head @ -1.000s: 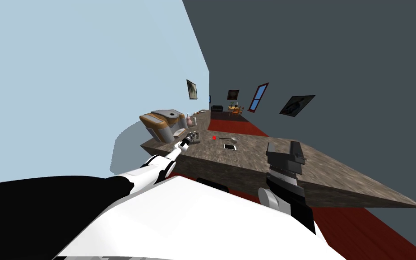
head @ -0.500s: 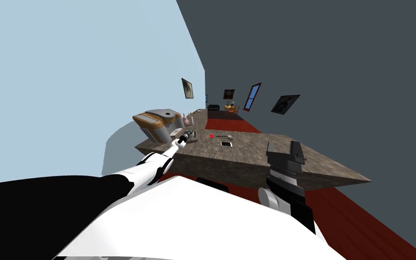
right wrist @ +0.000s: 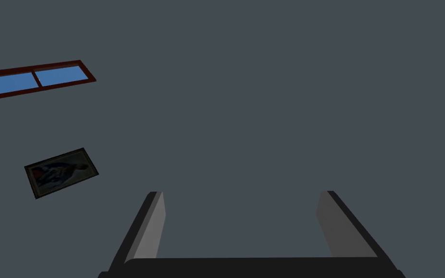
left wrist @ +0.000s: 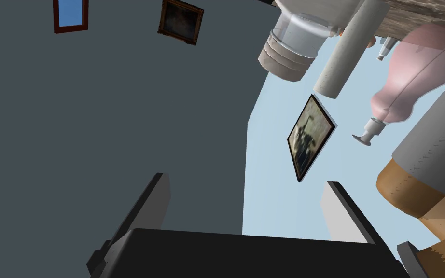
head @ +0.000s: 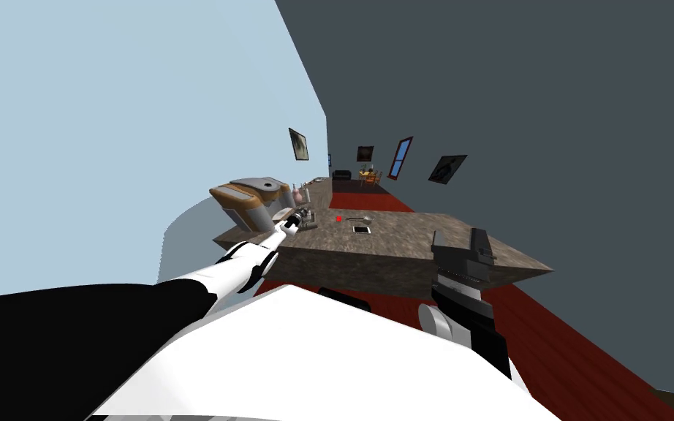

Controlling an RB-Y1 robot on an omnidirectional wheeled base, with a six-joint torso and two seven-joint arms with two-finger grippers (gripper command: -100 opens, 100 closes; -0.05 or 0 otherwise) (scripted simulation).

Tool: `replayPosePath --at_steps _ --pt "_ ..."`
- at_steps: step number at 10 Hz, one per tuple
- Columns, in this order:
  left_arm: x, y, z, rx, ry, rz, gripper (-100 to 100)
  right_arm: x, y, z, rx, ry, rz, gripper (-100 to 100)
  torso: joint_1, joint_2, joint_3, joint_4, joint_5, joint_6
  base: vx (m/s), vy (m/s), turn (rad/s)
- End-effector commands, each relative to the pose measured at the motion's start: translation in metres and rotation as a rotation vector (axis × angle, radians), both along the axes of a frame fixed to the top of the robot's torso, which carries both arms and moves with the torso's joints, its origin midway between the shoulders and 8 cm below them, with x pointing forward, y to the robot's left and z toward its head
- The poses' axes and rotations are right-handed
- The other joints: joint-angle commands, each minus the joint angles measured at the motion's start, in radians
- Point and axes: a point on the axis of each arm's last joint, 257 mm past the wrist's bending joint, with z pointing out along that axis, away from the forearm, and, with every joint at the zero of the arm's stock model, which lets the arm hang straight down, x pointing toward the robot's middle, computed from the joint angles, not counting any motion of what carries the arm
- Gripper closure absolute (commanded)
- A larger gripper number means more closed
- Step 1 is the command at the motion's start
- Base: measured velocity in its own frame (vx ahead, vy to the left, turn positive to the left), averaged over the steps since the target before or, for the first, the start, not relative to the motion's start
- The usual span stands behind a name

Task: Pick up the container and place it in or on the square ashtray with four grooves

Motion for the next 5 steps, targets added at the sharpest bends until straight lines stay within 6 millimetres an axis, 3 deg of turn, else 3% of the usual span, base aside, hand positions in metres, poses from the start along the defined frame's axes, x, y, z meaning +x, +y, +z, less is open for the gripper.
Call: replayPosePath --at_steps 1,5 --pt "0.0000 0.0000 0.0000 0.000 0.000 0.000 0 0.0000 0.0000 0.0000 0.000 0.000 0.000 0 0.000 0.000 0.000 0.000 0.000 0.000 0.000 0.000 0.000" --pt "0.0000 0.0000 0.0000 0.000 0.000 0.000 0 0.0000 0.0000 0.0000 0.000 0.000 0.000 0 0.000 -0.002 -0.001 0.000 0.000 0.000 0.000 0.000 0.000"
